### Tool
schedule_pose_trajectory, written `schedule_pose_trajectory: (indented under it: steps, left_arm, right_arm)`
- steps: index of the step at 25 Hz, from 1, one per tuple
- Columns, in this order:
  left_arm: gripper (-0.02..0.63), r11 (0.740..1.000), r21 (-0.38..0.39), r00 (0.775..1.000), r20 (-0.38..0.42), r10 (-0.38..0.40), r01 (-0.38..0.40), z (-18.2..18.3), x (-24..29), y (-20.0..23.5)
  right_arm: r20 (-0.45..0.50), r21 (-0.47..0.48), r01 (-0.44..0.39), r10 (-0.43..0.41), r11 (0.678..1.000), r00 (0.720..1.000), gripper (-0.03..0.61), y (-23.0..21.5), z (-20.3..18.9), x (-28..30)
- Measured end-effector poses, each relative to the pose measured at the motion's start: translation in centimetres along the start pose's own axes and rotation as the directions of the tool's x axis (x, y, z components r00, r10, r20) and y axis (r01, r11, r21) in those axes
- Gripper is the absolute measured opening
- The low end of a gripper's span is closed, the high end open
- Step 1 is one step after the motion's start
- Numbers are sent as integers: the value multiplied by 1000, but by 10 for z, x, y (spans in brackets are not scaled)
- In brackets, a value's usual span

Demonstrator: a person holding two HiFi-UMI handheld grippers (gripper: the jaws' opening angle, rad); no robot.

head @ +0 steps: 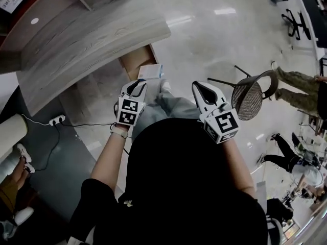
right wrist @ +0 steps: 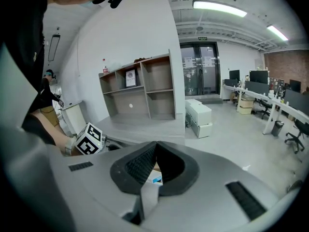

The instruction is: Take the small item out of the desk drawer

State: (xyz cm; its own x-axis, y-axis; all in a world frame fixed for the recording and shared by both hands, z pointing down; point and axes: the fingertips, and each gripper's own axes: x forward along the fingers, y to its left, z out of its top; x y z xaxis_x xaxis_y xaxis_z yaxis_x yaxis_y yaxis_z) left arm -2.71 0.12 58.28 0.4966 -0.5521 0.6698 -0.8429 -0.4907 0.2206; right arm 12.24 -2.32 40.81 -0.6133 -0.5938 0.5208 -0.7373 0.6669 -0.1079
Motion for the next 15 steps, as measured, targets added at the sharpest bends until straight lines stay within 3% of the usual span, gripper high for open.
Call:
schedule_pose_trajectory:
  steps: [7,15]
  left_arm:
    - [171,994,100,988,-152,-24,40,-47,57,3]
    - [223,983,176,967,-255,-5,51,-69,118,3]
  right_arm:
    - [-48,40,67,-65,997,997,-3,-25,-9,-7]
    - [-81,61,93,-88,994,993,-3,-66,-23,-14]
